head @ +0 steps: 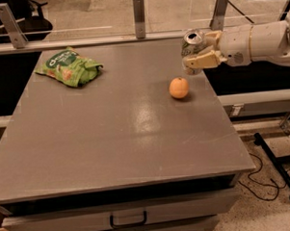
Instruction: Move 7up can near orange
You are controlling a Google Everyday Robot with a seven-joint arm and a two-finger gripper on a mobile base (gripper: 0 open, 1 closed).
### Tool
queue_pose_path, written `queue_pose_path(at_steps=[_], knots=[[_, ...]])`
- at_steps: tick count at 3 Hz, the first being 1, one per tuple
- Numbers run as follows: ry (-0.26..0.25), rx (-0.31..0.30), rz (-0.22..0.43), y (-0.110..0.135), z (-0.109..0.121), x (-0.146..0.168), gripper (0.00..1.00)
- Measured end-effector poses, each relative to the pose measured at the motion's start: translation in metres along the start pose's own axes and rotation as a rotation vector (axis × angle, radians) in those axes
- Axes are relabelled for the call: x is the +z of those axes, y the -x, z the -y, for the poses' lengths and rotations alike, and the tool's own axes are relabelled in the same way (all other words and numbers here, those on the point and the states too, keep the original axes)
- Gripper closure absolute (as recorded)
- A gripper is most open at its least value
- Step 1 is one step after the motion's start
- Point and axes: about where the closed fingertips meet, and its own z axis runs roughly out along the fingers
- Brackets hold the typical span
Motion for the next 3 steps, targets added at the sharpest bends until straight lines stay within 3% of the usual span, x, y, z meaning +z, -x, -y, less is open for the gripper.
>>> queue_pose_path(at_steps=[1,3], knots=[[0.038,0.024,-0.009,-0.012,0.004,-0.003,0.85],[0.128,0.070,-0.005,-0.030,-0.005,-0.003,0.38]])
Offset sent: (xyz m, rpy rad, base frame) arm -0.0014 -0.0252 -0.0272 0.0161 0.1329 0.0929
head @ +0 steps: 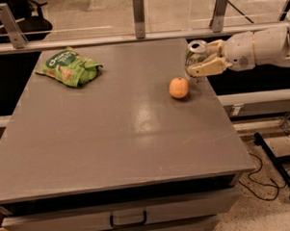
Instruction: Move 7up can near orange
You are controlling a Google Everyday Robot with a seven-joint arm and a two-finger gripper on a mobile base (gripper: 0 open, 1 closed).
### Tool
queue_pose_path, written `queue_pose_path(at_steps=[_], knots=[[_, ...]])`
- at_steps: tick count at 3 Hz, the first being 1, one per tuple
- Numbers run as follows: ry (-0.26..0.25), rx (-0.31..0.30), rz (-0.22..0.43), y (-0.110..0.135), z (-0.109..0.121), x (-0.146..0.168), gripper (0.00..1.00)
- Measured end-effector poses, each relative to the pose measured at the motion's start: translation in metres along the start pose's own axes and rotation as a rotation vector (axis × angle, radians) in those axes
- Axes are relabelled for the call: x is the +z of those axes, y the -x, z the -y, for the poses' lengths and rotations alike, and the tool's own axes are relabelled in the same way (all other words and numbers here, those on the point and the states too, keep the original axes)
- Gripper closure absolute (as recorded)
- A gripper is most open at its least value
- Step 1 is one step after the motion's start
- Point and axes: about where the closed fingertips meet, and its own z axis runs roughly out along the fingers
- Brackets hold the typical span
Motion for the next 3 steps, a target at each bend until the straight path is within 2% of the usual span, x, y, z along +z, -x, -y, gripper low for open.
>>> queue_pose_path(at_steps=[1,2,3], knots=[[0.023,0.010,0.004,-0.0056,-0.0046,0.0022,0.15],[0.026,0.010,0.002,-0.0069,-0.0053,-0.0008,0.00],[0.026,0.010,0.002,-0.0072,-0.0056,-0.0012,0.00]])
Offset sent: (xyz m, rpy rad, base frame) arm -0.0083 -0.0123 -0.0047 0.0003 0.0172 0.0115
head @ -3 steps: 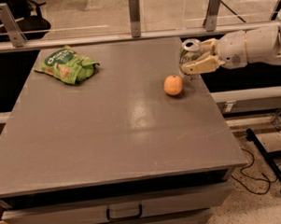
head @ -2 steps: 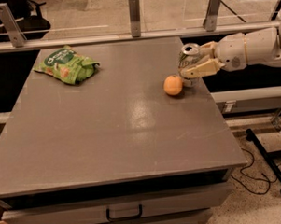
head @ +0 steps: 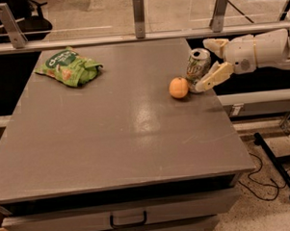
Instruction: Move 7up can near orange
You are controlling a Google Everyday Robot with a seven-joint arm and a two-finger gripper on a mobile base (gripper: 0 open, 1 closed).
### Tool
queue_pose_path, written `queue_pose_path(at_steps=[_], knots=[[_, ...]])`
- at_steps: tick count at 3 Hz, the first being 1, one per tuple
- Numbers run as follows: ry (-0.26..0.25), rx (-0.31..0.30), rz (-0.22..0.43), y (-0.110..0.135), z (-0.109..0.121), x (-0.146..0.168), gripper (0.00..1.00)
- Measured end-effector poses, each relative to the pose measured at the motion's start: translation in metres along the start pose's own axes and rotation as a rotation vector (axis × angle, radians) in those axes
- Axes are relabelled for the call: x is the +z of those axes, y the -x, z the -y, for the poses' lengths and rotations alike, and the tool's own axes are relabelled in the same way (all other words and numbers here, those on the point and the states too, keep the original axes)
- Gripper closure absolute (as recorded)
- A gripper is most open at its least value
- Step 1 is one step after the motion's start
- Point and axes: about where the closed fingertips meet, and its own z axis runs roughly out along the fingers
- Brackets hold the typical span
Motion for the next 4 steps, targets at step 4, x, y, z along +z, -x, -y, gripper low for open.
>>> queue_pose_path(at_steps=[4], knots=[[-0.469,-0.399,-0.102,0.145,-0.053,-0.156,0.00]])
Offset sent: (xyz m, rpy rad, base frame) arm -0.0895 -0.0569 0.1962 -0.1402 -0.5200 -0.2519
